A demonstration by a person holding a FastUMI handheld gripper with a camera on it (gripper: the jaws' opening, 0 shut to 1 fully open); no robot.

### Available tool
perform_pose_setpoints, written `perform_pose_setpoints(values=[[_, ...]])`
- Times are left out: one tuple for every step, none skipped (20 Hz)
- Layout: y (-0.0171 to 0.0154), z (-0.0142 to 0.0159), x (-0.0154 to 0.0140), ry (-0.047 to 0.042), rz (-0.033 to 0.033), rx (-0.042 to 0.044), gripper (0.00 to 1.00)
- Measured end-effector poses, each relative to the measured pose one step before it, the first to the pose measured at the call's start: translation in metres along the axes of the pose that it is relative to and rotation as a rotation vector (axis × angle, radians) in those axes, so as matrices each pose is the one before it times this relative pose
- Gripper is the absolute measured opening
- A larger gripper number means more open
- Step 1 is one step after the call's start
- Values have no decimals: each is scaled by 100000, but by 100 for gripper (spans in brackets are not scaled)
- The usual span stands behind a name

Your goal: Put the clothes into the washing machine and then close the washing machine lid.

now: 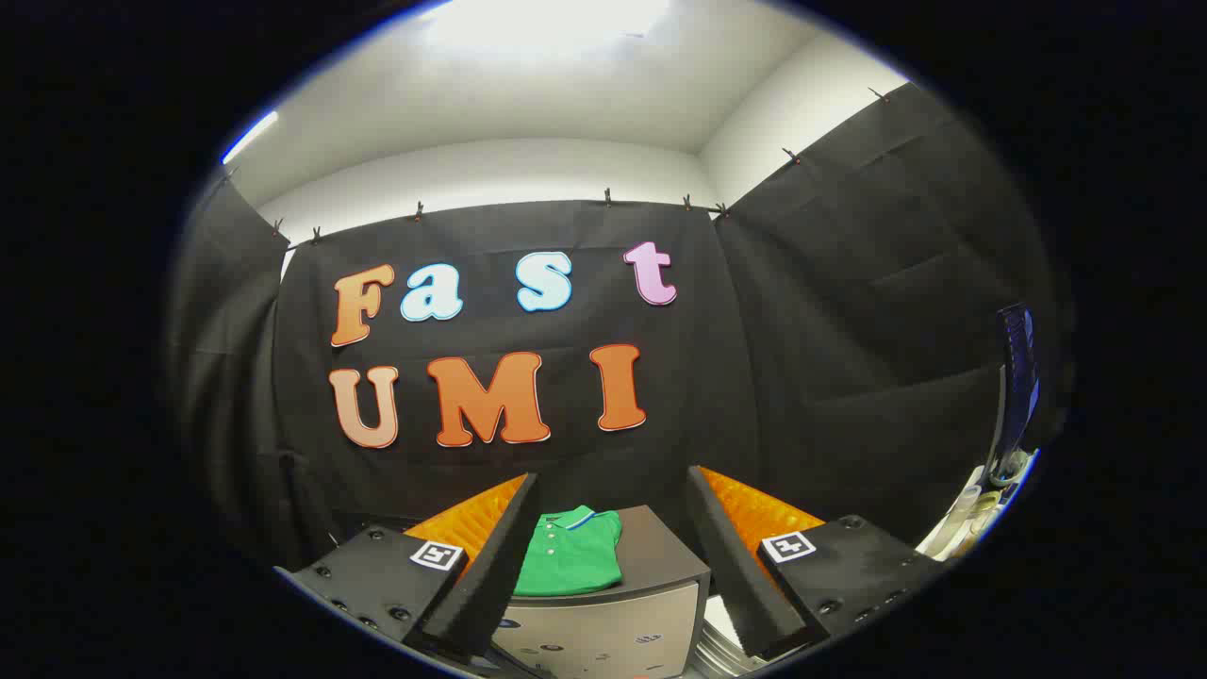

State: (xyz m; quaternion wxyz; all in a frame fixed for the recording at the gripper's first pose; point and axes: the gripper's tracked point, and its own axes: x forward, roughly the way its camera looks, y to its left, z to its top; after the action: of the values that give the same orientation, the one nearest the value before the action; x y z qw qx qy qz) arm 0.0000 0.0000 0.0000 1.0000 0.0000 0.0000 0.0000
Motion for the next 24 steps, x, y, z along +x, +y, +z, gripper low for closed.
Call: perform_pose_setpoints(values=[[-279,-3,50,82,-377,-895,99],[-174,-12,29,62,-371,-915,99],[-194,68,14,36,-210,-609,99],[73,21,19,154,163,-332,99],[115,-10,256,49,198,-215,99],[-38,-120,-26,-90,122,-391,99],[33,-128,134,-288,-43,-550,99],[114,62,11,-216,8,-590,99],[118,-43,172,-457,324,-409,99],[137,-24,-25,-468,48,-28,99],[-152,79,108,-983,-956,635,99],[-525,464,87,-1713,-1503,2076,99],[46,344,118,-1473,-22,2613,99],[454,252,-58,-1404,816,1690,99],[372,-7,53,-635,280,274,99],[352,-94,176,89,1293,-506,99],[724,-248,36,53,2072,-537,98],[460,-28,212,-244,1194,-607,98],[67,-69,355,-204,124,-1084,98],[-11,-27,423,304,67,-1582,98],[263,-304,486,1026,310,-1536,98],[577,-270,249,1482,885,-1150,98],[688,-334,594,2067,1349,-715,98],[560,-121,664,1944,1458,-130,98]])
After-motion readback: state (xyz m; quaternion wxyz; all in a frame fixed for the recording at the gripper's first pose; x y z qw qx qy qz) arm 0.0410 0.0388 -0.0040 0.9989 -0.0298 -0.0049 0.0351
